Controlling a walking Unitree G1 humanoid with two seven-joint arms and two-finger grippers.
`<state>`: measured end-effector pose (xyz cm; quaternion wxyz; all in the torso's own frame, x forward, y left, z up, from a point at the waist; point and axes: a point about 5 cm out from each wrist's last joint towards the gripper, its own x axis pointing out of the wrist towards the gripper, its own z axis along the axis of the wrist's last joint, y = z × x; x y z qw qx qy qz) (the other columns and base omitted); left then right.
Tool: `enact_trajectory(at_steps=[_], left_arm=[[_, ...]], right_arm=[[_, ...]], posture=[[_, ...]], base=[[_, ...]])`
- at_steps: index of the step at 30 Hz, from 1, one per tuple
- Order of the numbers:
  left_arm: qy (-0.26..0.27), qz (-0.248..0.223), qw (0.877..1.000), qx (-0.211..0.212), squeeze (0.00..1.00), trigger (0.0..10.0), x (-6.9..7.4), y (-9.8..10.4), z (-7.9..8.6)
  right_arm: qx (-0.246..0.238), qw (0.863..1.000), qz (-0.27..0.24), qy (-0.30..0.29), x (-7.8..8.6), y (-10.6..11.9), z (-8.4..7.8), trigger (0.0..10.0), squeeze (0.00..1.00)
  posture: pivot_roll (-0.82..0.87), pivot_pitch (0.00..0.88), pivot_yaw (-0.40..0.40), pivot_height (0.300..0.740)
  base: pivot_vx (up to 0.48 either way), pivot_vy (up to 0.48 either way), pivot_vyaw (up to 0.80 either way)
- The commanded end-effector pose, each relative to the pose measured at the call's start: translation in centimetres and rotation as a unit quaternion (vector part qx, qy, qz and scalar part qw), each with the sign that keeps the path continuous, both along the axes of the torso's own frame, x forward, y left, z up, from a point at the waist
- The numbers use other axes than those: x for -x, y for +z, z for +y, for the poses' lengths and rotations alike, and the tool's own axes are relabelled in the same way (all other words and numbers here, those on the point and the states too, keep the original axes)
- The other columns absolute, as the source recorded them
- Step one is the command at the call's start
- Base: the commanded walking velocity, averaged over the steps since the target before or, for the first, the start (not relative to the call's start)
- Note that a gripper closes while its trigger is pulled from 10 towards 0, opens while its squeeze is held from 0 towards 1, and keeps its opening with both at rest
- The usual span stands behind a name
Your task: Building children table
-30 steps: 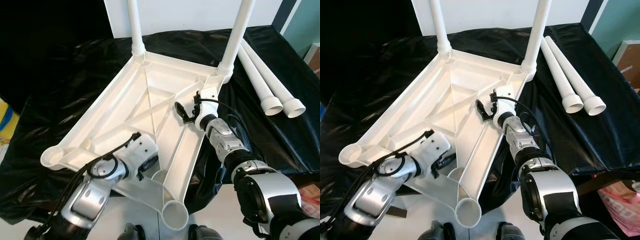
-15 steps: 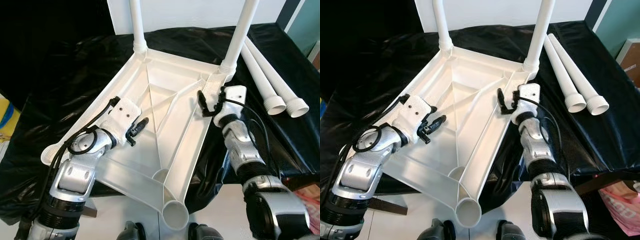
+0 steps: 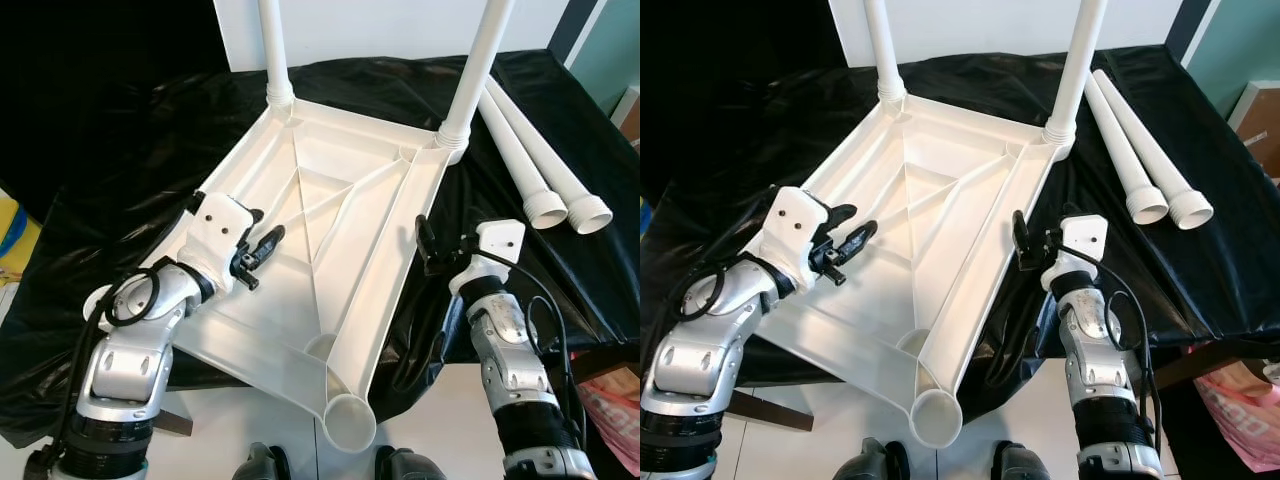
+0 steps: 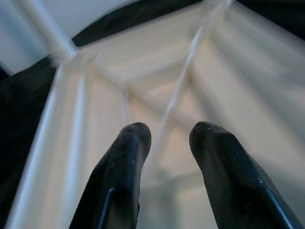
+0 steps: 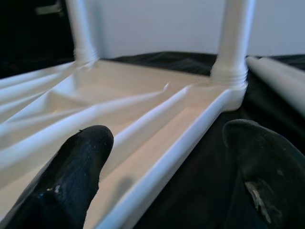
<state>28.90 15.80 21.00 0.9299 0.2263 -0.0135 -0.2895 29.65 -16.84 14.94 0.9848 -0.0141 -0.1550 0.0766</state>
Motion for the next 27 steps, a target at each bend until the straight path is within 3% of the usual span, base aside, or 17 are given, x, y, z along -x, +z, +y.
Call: enact_trajectory(at_steps=[1,8,9,13,16,17,27], left_arm=[[-0.009,0.028,0.999,-0.032,0.0,10.0,-0.6,-1.6,-0.1],[-0.025,0.069,0.995,-0.067,0.0,10.0,-1.5,-3.6,-0.6],[-0.023,0.079,0.994,-0.066,1.0,10.0,-1.8,-4.1,-0.7],[-0.03,0.08,0.993,-0.086,1.0,10.0,-2.3,-4.5,-1.1],[-0.043,0.065,0.986,-0.148,1.0,10.0,-3.2,-4.9,-1.1],[-0.043,0.058,0.984,-0.164,0.0,10.0,-3.5,-4.9,-1.0],[-0.069,0.04,0.978,-0.194,0.0,10.0,-5.0,-4.5,-1.6]], right_arm=[[0.003,1.0,0.017,0.007,0.8,-0.5,-0.2,10.0,0.0],[0.006,0.999,0.03,0.013,1.8,-0.6,-0.4,10.0,0.0],[0.005,0.999,0.038,0.016,2.0,-0.8,-0.4,10.0,0.0],[0.009,0.998,0.052,0.018,2.5,-1.1,-0.6,10.0,0.0],[0.01,0.998,0.065,0.017,2.8,-1.0,-0.6,10.0,0.0],[0.01,0.998,0.067,0.018,2.9,-0.9,-0.6,10.0,0.0],[0.012,0.997,0.073,0.018,2.9,-0.5,-0.5,10.0,0.0]], posture=[[-0.08,0.155,0.027,0.74],[-0.08,0.151,0.025,0.74],[-0.08,0.151,0.023,0.74],[-0.08,0.151,0.02,0.74],[-0.09,0.151,0.02,0.74],[-0.09,0.151,0.022,0.74],[-0.1,0.157,0.034,0.74]], base=[[0.0,0.0,0.0],[0.0,0.0,0.0],[0.0,0.0,0.0],[0.0,0.0,0.0],[0.0,0.0,0.0],[0.0,0.0,0.0],[0.0,0.0,0.0]])
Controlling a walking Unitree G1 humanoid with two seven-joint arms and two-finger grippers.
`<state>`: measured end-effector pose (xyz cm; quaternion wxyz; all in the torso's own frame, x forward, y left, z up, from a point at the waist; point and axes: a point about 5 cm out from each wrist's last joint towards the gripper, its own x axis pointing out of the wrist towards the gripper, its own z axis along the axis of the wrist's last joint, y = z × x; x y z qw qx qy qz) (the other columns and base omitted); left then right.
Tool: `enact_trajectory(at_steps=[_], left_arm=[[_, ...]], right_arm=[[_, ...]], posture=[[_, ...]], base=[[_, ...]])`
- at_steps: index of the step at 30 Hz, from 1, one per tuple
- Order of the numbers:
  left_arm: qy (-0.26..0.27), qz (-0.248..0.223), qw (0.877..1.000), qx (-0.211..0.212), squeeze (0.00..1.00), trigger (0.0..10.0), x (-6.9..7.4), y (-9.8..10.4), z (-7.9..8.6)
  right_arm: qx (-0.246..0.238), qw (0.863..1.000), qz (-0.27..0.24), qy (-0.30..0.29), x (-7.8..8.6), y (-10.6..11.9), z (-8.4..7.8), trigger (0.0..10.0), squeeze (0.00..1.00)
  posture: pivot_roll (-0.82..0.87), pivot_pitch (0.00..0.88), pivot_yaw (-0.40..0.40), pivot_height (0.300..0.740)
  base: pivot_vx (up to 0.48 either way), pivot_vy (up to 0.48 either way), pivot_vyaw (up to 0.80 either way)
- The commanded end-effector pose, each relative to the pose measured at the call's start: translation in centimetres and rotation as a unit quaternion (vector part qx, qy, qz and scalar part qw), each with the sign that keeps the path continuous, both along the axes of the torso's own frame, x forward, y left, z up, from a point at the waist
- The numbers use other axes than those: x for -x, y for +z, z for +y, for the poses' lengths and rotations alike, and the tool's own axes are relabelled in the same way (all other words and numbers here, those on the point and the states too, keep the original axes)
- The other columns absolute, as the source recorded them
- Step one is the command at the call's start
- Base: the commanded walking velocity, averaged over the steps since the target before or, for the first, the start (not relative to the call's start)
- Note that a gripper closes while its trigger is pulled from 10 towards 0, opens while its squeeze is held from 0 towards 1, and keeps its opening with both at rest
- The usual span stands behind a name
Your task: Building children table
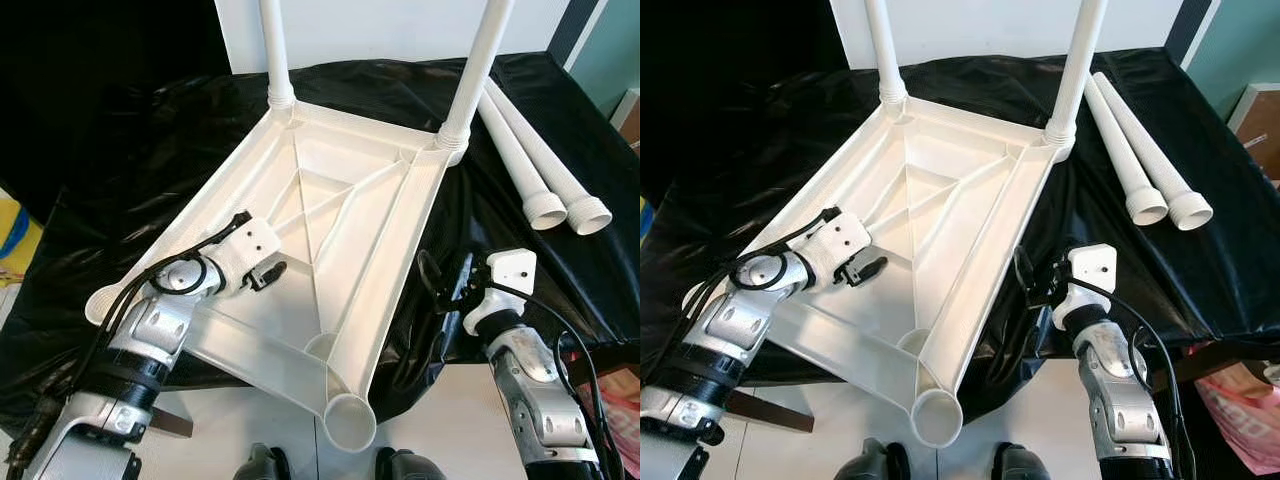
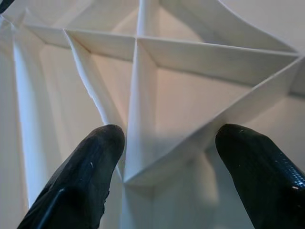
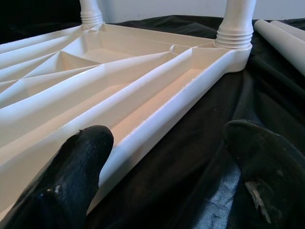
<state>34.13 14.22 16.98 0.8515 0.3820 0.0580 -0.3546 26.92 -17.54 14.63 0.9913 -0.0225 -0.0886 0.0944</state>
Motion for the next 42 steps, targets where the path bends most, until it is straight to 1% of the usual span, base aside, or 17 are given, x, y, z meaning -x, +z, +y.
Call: enact_trajectory(at_steps=[1,3,6,8,12,14,16,18,21,22,26,29,33,36,37,39,42], left_arm=[[-0.016,0.006,1.0,-0.02,0.0,10.0,-0.1,-0.5,-0.2],[-0.016,0.006,1.0,-0.02,0.0,10.0,-0.1,-0.5,-0.2],[-0.045,0.01,0.999,-0.019,0.0,10.0,-0.4,-0.3,-1.1],[-0.092,0.029,0.995,-0.009,0.0,10.0,-0.3,-0.1,-2.1],[-0.123,0.044,0.991,-0.014,0.0,10.0,0.1,-0.4,-2.5],[-0.123,0.044,0.991,-0.014,0.0,10.0,0.1,-0.4,-2.5],[-0.159,0.066,0.985,-0.013,0.0,10.0,0.6,-0.7,-3.2],[-0.159,0.066,0.985,-0.013,0.0,10.0,0.6,-0.7,-3.2],[-0.179,0.094,0.979,-0.02,0.0,10.0,0.3,-0.9,-3.4],[-0.178,0.111,0.977,-0.031,0.0,10.0,0.0,-1.1,-3.1],[-0.176,0.121,0.976,-0.039,0.0,10.0,-0.2,-1.2,-2.8],[-0.167,0.154,0.971,-0.069,0.0,10.0,-0.8,-1.6,-1.7],[-0.126,0.171,0.976,-0.053,0.0,10.0,-1.8,-1.3,-1.5],[-0.07,0.171,0.982,-0.034,0.0,10.0,-2.9,-0.9,-1.2],[-0.07,0.171,0.982,-0.034,0.0,10.0,-2.9,-0.9,-1.2],[-0.035,0.179,0.983,-0.018,0.0,10.0,-3.6,-0.6,-0.8],[-0.021,0.186,0.982,-0.004,0.0,10.0,-3.8,-0.4,-0.6]], right_arm=[[-0.003,1.0,0.008,0.003,0.2,-0.2,0.1,10.0,0.0],[-0.003,1.0,0.008,0.003,0.2,-0.2,0.1,10.0,0.0],[0.0,1.0,0.011,-0.003,0.5,-0.3,-0.1,10.0,0.0],[0.003,1.0,0.018,-0.012,1.0,-0.4,-0.5,10.0,0.0],[0.004,1.0,0.021,-0.018,1.3,-0.5,-0.7,10.0,0.0],[0.004,1.0,0.021,-0.018,1.3,-0.5,-0.7,10.0,0.0],[0.004,0.999,0.023,-0.024,1.6,-0.5,-0.8,10.0,0.0],[0.004,0.999,0.023,-0.024,1.6,-0.5,-0.8,10.0,0.0],[0.005,0.999,0.026,-0.029,1.8,-0.6,-0.9,10.0,0.0],[0.006,0.999,0.028,-0.031,1.9,-0.7,-1.0,10.0,0.0],[0.006,0.999,0.029,-0.033,2.0,-0.7,-1.0,10.0,0.0],[0.008,0.999,0.035,-0.037,2.4,-0.8,-1.1,10.0,0.0],[0.008,0.998,0.042,-0.041,2.9,-1.0,-1.0,10.0,0.0],[0.008,0.998,0.048,-0.042,3.3,-1.1,-0.9,10.0,0.0],[0.008,0.998,0.048,-0.042,3.3,-1.1,-0.9,10.0,0.0],[0.008,0.998,0.052,-0.044,3.5,-1.2,-0.9,10.0,0.0],[0.009,0.997,0.054,-0.045,3.7,-1.2,-0.9,10.0,0.0]], posture=[[-0.1,0.159,0.038,0.74],[-0.1,0.159,0.038,0.74],[-0.11,0.166,0.054,0.74],[-0.13,0.173,0.068,0.74],[-0.13,0.174,0.078,0.74],[-0.13,0.174,0.078,0.74],[-0.14,0.176,0.088,0.74],[-0.14,0.176,0.088,0.74],[-0.15,0.183,0.098,0.74],[-0.15,0.187,0.102,0.74],[-0.15,0.187,0.102,0.74],[-0.15,0.201,0.115,0.74],[-0.16,0.214,0.122,0.74],[-0.16,0.231,0.125,0.74],[-0.16,0.231,0.125,0.74],[-0.16,0.242,0.127,0.74],[-0.16,0.246,0.127,0.74]], base=[[0.0,0.0,0.0],[0.0,0.0,0.0],[0.0,0.0,0.0],[0.0,0.0,0.0],[0.0,0.0,0.0],[0.0,0.0,0.0],[0.0,0.0,0.0],[0.0,0.0,0.0],[0.0,0.0,0.0],[0.0,0.0,0.0],[0.0,0.0,0.0],[0.0,0.0,0.0],[0.0,0.0,0.0],[0.0,0.0,0.0],[0.0,0.0,0.0],[0.0,0.0,0.0],[0.0,0.0,0.0]])
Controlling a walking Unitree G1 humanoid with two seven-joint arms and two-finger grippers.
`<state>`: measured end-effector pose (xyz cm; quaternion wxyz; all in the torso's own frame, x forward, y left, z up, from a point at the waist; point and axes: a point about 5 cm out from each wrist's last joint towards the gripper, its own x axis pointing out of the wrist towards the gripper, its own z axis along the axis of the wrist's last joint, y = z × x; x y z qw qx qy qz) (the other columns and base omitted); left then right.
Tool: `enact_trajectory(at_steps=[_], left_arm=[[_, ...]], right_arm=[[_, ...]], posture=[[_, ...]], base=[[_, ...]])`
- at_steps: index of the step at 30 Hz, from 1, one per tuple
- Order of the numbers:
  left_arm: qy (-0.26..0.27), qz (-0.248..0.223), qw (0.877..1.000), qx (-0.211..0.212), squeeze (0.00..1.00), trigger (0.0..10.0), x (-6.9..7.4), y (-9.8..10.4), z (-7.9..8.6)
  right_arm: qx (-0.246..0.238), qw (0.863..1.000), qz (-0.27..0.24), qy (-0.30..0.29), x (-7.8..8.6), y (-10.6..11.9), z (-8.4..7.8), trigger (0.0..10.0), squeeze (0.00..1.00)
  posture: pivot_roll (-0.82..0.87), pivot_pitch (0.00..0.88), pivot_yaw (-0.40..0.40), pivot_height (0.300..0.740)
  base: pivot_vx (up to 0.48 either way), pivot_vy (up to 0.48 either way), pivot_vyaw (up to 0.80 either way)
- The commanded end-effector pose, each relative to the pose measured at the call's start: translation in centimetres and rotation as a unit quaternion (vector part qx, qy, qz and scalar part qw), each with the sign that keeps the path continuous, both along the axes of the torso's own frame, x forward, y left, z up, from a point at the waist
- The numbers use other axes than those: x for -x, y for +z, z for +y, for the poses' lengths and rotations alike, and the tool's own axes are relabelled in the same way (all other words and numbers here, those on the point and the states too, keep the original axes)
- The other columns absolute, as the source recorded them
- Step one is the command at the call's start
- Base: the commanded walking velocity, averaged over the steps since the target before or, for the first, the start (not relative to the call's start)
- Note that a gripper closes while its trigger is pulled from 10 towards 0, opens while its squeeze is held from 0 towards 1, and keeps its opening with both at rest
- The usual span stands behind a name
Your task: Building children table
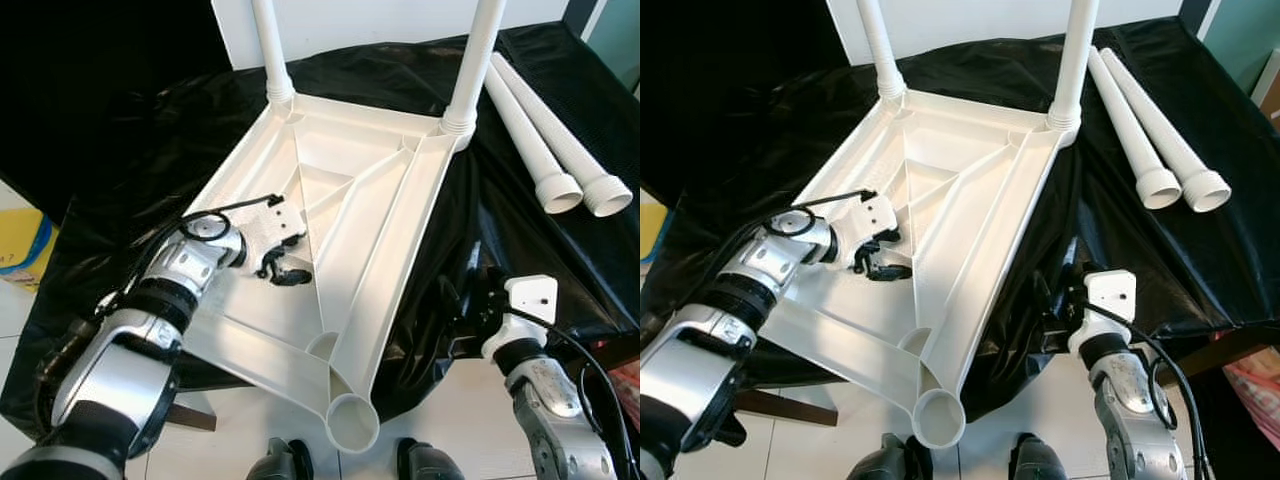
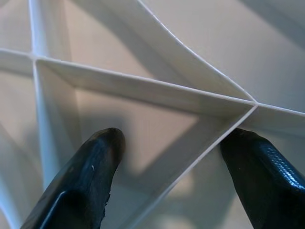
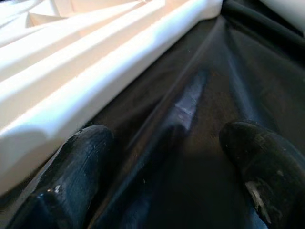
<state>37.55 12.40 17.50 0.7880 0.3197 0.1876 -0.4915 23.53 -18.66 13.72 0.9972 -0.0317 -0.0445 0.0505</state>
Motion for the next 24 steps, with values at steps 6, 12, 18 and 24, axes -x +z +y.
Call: enact_trajectory(at_steps=[6,12,18,24], left_arm=[[0.091,0.004,0.996,-0.001,0.0,10.0,-0.9,-0.5,2.1],[0.11,0.012,0.994,0.01,0.0,0.0,-1.0,-0.2,2.8],[0.108,0.021,0.994,0.017,0.0,0.0,-0.9,-0.3,3.2],[0.122,0.017,0.991,0.049,0.0,0.0,-0.7,-0.1,2.9]], right_arm=[[0.0,1.0,0.016,-0.003,0.5,-0.4,0.2,10.0,0.0],[-0.001,1.0,0.018,-0.003,0.4,-0.4,0.4,10.0,0.0],[-0.002,1.0,0.02,-0.002,0.2,-0.4,0.5,10.0,0.0],[-0.004,1.0,0.019,-0.001,-0.1,-0.3,0.6,10.0,0.0]], posture=[[-0.16,0.251,0.127,0.74],[-0.15,0.25,0.128,0.74],[-0.15,0.247,0.126,0.74],[-0.15,0.236,0.12,0.74]], base=[[0.0,0.0,0.0],[0.0,0.0,0.0],[0.0,0.0,0.0],[0.0,0.0,0.0]])
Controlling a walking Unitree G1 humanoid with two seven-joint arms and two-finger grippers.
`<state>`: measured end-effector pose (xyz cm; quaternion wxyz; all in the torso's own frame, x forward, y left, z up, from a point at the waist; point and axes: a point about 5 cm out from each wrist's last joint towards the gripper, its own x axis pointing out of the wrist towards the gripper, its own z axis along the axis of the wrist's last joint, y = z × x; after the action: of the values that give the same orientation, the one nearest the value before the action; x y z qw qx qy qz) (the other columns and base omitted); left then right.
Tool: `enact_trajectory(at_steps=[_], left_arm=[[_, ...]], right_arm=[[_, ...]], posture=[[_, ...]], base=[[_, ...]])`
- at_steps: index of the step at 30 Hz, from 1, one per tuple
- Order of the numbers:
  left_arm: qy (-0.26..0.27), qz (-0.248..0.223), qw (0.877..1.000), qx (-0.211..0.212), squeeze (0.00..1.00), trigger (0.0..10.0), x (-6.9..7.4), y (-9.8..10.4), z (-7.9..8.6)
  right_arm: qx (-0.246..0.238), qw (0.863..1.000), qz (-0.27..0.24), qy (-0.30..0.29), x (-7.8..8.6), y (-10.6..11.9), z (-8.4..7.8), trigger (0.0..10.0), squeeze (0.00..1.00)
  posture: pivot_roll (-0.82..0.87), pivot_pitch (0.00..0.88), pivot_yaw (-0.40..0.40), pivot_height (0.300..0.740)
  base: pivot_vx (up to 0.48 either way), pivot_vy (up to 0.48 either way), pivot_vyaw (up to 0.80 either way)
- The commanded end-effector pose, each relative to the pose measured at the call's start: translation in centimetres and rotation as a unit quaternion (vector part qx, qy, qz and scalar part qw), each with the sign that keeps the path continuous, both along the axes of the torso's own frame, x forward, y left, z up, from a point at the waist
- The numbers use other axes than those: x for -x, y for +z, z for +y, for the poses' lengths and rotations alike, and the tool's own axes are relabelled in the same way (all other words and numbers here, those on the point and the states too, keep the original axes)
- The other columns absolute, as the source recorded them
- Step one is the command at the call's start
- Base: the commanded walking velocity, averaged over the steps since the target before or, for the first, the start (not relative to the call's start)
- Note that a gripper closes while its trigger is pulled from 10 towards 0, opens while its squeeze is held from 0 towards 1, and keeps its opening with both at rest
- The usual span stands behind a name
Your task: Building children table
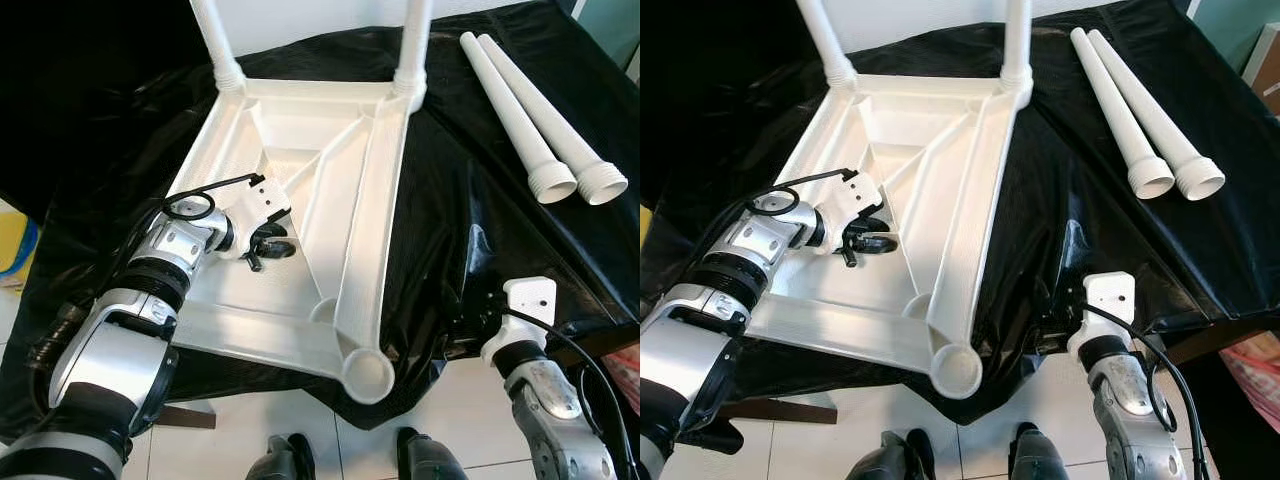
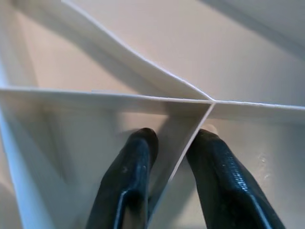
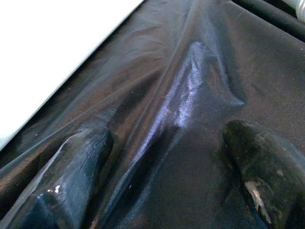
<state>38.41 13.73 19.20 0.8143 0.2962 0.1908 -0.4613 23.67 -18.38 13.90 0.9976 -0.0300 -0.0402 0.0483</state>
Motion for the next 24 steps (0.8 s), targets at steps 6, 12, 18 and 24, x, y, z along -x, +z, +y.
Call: enact_trajectory(at_steps=[6,12,18,24], left_arm=[[0.089,0.008,0.994,0.069,0.0,0.0,0.5,-1.6,0.4],[0.098,0.005,0.984,0.148,0.0,0.0,2.3,-1.6,-3.5],[0.073,-0.001,0.981,0.182,0.0,0.0,3.4,-1.2,-5.8],[0.063,-0.033,0.982,0.175,1.0,10.0,3.6,-0.7,-6.0]], right_arm=[[-0.002,1.0,0.012,0.002,-0.2,-0.4,0.3,10.0,0.0],[-0.003,1.0,0.007,0.0,-0.6,-0.2,0.5,10.0,0.0],[-0.004,1.0,0.003,0.0,-1.0,-0.1,0.5,10.0,0.0],[-0.006,1.0,-0.003,0.0,-1.4,0.1,0.6,10.0,0.0]], posture=[[-0.15,0.229,0.119,0.74],[-0.15,0.217,0.112,0.74],[-0.15,0.207,0.106,0.74],[-0.14,0.201,0.101,0.74]], base=[[0.0,0.0,0.0],[0.0,0.0,0.0],[0.0,0.0,0.0],[0.0,0.0,0.0]])
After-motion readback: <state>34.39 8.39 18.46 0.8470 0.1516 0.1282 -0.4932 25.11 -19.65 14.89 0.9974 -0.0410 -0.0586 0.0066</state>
